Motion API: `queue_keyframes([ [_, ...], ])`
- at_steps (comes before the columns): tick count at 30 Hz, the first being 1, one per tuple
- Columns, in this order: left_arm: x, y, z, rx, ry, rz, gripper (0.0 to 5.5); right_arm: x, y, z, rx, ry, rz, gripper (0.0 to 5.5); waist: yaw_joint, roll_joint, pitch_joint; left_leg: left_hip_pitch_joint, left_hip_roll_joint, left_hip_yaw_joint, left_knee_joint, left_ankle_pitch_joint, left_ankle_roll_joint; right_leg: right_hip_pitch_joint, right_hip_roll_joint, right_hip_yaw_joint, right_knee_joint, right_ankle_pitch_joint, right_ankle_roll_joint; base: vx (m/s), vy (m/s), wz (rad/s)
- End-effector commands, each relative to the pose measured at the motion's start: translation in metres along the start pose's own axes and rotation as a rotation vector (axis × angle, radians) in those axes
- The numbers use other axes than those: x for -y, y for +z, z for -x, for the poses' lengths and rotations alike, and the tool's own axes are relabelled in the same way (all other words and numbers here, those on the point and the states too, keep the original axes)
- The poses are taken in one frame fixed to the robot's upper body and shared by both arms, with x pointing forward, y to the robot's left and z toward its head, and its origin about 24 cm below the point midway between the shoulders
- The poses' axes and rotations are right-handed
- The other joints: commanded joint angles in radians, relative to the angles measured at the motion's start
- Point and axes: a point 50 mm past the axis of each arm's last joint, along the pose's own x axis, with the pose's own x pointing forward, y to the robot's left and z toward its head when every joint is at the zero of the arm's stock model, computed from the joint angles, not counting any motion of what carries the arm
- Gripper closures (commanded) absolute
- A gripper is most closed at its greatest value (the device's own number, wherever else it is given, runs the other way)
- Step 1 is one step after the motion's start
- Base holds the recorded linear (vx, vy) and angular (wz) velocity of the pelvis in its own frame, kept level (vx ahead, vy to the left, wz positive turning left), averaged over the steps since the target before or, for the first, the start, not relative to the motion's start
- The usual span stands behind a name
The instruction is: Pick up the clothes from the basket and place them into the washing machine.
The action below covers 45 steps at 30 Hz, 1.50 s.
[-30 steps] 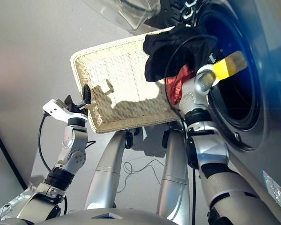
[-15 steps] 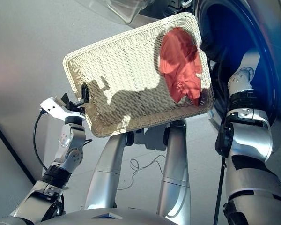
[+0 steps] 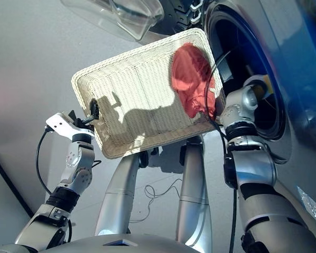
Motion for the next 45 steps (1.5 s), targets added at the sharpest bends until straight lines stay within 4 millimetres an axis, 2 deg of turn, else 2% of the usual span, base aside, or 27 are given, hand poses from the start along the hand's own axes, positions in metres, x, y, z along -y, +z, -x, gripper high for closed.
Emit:
queue_keyframes([
  [1,-0.024,0.015,-0.003,0.055,0.042,-0.040,0.00,-0.006,-0.024,0.014,-0.056,0.222,0.194,0.00,0.012,-0.035,-0.039,0.018,-0.022,0.000,-0.100,0.042,0.014,0.086,0.026,-0.082,-0.076,-0.041,-0.018,0.000,0.000,0.000],
  [6,-0.030,0.009,0.000,0.018,0.031,-0.061,0.00,-0.015,-0.057,0.037,-0.152,0.492,0.465,0.00,0.016,-0.060,-0.045,0.024,-0.027,-0.022,-0.131,0.066,0.012,0.108,0.018,-0.104,-0.108,-0.032,-0.019,0.007,-0.031,0.104],
  [8,-0.031,0.008,0.000,0.013,0.027,-0.073,0.00,-0.015,-0.068,0.042,-0.182,0.549,0.584,0.00,0.021,-0.065,-0.046,0.028,-0.028,-0.028,-0.147,0.073,0.012,0.115,0.015,-0.109,-0.117,-0.031,-0.019,0.010,-0.021,0.205],
  [15,-0.031,0.004,-0.002,-0.012,0.017,-0.110,0.00,-0.013,-0.099,0.060,-0.285,0.620,0.760,0.00,0.042,-0.066,-0.040,0.028,-0.039,-0.042,-0.161,0.087,0.013,0.119,0.002,-0.121,-0.123,-0.033,-0.015,0.004,-0.002,0.052],
  [19,-0.028,0.005,-0.004,-0.010,0.001,-0.123,0.00,-0.018,-0.108,0.066,-0.309,0.663,0.840,0.00,0.063,-0.060,-0.038,0.013,-0.046,-0.051,-0.162,0.091,0.015,0.105,-0.001,-0.122,-0.113,-0.040,-0.015,0.000,0.000,0.000],
  [21,-0.027,0.005,-0.005,-0.011,-0.004,-0.128,0.00,-0.027,-0.107,0.068,-0.295,0.687,0.831,0.00,0.067,-0.056,-0.033,0.007,-0.048,-0.051,-0.158,0.092,0.016,0.095,-0.003,-0.122,-0.105,-0.042,-0.014,0.000,0.000,0.000],
  [27,-0.024,0.005,-0.008,-0.011,-0.007,-0.134,0.00,-0.032,-0.107,0.067,-0.323,0.661,0.769,0.00,0.080,-0.043,-0.024,-0.013,-0.058,-0.056,-0.155,0.093,0.018,0.072,-0.007,-0.123,-0.087,-0.051,-0.016,0.000,0.000,0.000],
  [28,-0.024,0.007,-0.009,-0.002,-0.005,-0.130,0.00,-0.038,-0.097,0.058,-0.303,0.618,0.729,0.00,0.090,-0.035,-0.021,-0.030,-0.063,-0.058,-0.151,0.094,0.019,0.053,-0.006,-0.121,-0.079,-0.054,-0.015,0.000,0.000,0.000],
  [31,-0.021,0.008,-0.011,0.003,-0.003,-0.126,0.00,-0.037,-0.084,0.044,-0.307,0.507,0.631,0.00,0.103,-0.023,-0.016,-0.046,-0.066,-0.056,-0.138,0.090,0.023,0.032,-0.009,-0.118,-0.060,-0.059,-0.014,0.000,0.000,0.000],
  [32,-0.021,0.009,-0.011,0.003,-0.007,-0.130,0.00,-0.038,-0.078,0.039,-0.294,0.488,0.621,4.14,0.106,-0.018,-0.015,-0.053,-0.067,-0.056,-0.133,0.090,0.023,0.024,-0.009,-0.116,-0.054,-0.058,-0.014,0.000,0.000,0.000],
  [33,-0.021,0.008,-0.011,0.000,-0.008,-0.130,0.00,-0.039,-0.074,0.037,-0.285,0.470,0.605,5.50,0.108,-0.016,-0.015,-0.056,-0.067,-0.056,-0.130,0.089,0.023,0.017,-0.008,-0.114,-0.047,-0.058,-0.014,0.000,0.000,0.000],
  [36,-0.023,0.006,-0.008,-0.013,-0.004,-0.139,0.00,-0.040,-0.075,0.038,-0.287,0.463,0.572,5.50,0.105,-0.017,-0.017,-0.053,-0.066,-0.050,-0.129,0.089,0.023,0.017,-0.008,-0.113,-0.046,-0.058,-0.014,0.000,0.000,0.000],
  [41,-0.029,0.000,-0.004,-0.040,0.020,-0.144,0.00,-0.031,-0.082,0.045,-0.299,0.418,0.442,5.50,0.085,-0.025,-0.036,-0.023,-0.062,-0.039,-0.146,0.085,0.023,0.042,-0.004,-0.109,-0.060,-0.054,-0.016,0.000,0.000,0.000],
  [45,-0.029,-0.001,-0.001,-0.032,0.027,-0.132,0.00,-0.014,-0.076,0.043,-0.271,0.301,0.169,5.50,0.067,-0.023,-0.043,0.023,-0.056,-0.032,-0.181,0.084,0.018,0.084,-0.005,-0.101,-0.088,-0.050,-0.009,0.000,0.000,0.000],
])
